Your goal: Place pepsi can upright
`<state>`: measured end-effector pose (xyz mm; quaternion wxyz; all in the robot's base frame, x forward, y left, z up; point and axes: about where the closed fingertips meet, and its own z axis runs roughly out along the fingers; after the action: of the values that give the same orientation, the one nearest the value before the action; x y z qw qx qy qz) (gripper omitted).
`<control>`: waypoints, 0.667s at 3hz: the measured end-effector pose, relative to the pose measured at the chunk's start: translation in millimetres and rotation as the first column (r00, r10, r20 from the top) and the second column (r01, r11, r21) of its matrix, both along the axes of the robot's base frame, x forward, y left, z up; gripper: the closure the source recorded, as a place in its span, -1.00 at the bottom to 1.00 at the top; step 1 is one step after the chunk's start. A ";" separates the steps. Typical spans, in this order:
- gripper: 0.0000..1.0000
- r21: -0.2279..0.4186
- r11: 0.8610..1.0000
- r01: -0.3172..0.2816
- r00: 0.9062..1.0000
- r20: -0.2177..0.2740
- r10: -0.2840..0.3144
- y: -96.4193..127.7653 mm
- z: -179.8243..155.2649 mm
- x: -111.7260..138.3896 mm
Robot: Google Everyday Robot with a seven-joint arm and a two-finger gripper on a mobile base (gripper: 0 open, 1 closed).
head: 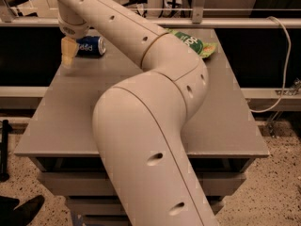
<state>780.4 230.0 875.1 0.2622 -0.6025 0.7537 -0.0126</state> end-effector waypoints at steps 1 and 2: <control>-1.00 0.008 1.000 0.010 1.000 -0.023 -0.010 3.5 -8.3 3.2; -1.00 0.019 0.999 0.030 0.998 -0.060 -0.029 2.9 -17.6 9.7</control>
Offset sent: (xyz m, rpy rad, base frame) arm 0.0308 0.0016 -0.0167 0.0442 0.1120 -0.0615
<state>790.1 232.9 857.5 0.2452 -0.5887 0.7702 0.0090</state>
